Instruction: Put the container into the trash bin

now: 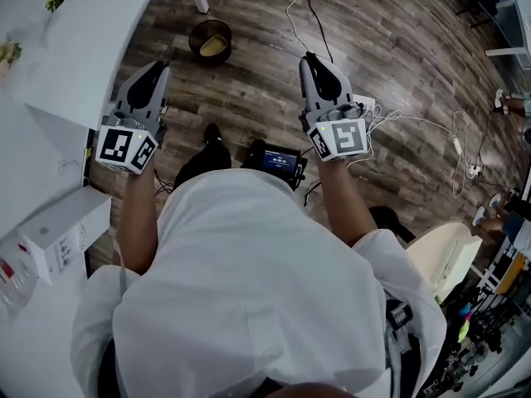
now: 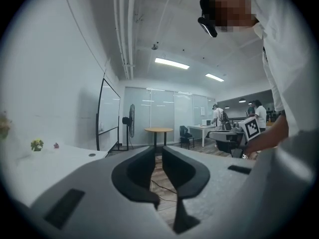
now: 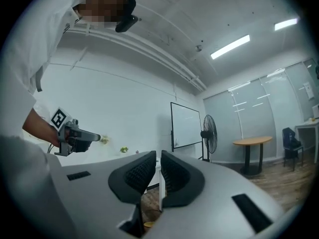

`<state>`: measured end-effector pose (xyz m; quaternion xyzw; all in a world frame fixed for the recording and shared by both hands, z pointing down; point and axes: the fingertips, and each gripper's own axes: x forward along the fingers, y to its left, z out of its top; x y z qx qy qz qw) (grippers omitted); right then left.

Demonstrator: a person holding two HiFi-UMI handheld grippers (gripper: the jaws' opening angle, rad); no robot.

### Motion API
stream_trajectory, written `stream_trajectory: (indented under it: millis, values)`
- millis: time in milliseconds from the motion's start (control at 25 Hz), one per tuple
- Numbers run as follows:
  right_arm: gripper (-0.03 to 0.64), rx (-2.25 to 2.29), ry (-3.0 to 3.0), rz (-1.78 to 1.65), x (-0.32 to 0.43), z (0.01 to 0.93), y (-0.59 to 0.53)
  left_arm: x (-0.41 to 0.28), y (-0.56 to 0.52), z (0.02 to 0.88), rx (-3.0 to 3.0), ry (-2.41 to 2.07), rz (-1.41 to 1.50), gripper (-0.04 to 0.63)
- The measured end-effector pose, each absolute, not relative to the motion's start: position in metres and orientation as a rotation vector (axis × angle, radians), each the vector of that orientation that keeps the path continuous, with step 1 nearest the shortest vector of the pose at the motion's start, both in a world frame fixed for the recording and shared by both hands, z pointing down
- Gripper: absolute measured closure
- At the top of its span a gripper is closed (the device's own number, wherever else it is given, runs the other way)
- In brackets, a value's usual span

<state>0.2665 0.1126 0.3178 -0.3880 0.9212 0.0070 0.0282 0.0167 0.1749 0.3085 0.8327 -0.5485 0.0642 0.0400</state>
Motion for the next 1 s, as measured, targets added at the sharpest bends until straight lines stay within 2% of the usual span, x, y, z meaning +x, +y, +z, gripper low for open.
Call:
stream_trajectory:
  millis: [160, 520, 1000]
  values:
    - [0.561, -1.205, 2.861, 0.003, 0.274, 0.330, 0.120, 0.023, 0.188, 0.316, 2.579, -1.693, 0.275, 0.552]
    - [0.563, -1.327, 2.859, -0.002, 0.277, 0.333, 0.151, 0.023, 0.194, 0.302, 2.640, -1.648, 0.103, 0.552]
    - [0.561, -1.368, 2.828, -0.003, 0.288, 0.332, 0.168, 0.028, 0.209, 0.303, 2.648, -1.586, 0.092, 0.552]
